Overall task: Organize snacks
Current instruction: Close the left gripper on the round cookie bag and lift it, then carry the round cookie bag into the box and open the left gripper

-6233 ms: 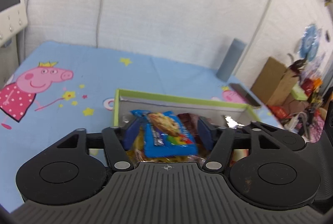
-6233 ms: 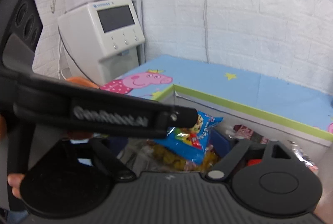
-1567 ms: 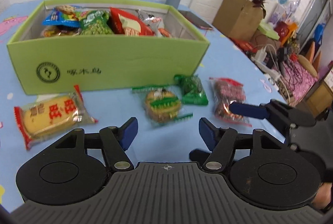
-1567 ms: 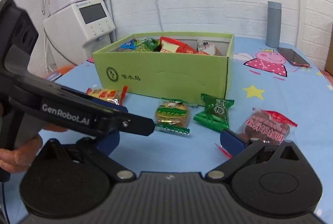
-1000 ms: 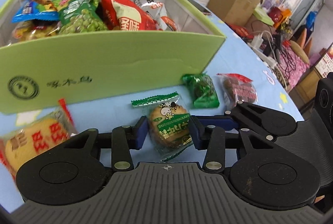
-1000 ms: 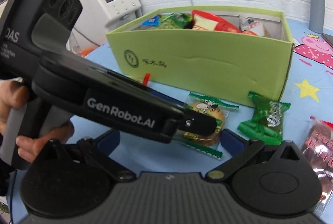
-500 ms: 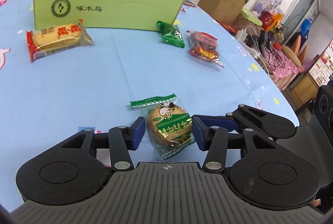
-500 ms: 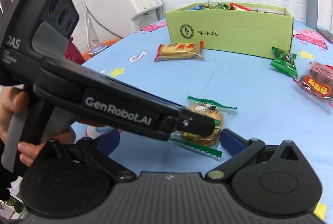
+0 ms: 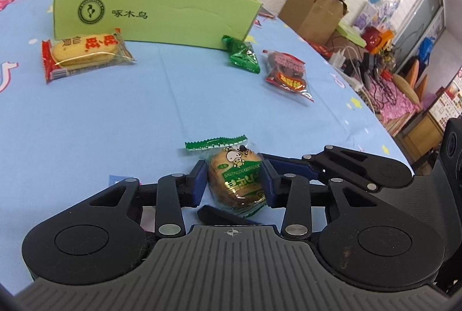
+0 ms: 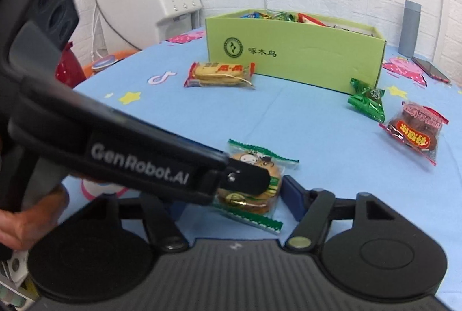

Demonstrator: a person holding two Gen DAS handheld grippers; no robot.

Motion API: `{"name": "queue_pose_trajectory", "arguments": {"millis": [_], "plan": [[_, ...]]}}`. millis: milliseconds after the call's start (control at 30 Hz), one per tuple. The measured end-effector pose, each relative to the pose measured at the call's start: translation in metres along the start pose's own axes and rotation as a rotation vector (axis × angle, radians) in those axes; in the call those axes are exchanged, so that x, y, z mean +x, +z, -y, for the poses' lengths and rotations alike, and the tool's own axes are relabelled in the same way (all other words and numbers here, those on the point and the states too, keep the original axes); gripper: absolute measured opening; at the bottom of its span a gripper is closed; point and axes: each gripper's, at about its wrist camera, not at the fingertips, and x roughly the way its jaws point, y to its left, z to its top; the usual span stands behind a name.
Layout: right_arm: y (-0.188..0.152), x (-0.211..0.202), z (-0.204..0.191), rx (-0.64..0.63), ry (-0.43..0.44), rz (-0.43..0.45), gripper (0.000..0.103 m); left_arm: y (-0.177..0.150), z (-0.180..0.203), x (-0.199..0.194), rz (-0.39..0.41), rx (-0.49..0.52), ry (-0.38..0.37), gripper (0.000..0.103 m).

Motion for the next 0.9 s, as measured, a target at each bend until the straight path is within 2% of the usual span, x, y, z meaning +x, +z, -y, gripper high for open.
{"name": "queue_pose_trajectory", "arguments": {"millis": [67, 200, 300, 467, 600, 767, 900], "plan": [[0.001, -0.001, 0.003, 0.023, 0.007, -0.001, 0.068, 0.003, 0.000, -0.001, 0.007, -0.003, 0.009, 0.015], [0.013, -0.002, 0.007, 0.038, 0.000, 0.026, 0.070, 0.022, 0.003, -0.005, 0.041, -0.003, 0.019, 0.014], [0.032, -0.001, 0.014, 0.035, -0.010, 0.060, 0.072, 0.049, 0.002, -0.005, 0.070, -0.016, 0.012, 0.014], [0.085, 0.006, 0.032, -0.016, -0.037, 0.156, 0.076, 0.119, 0.000, -0.007, 0.159, -0.005, -0.009, 0.014], [0.139, 0.024, 0.055, -0.067, -0.079, 0.228, 0.077, 0.184, 0.000, 0.008, 0.222, 0.060, 0.021, 0.014], [0.184, 0.071, 0.099, -0.039, -0.064, 0.201, 0.076, 0.236, -0.020, 0.055, 0.194, 0.075, 0.055, 0.014], [0.194, 0.114, 0.122, -0.019, -0.050, 0.129, 0.076, 0.252, -0.043, 0.096, 0.133, 0.054, 0.072, 0.014]]}}
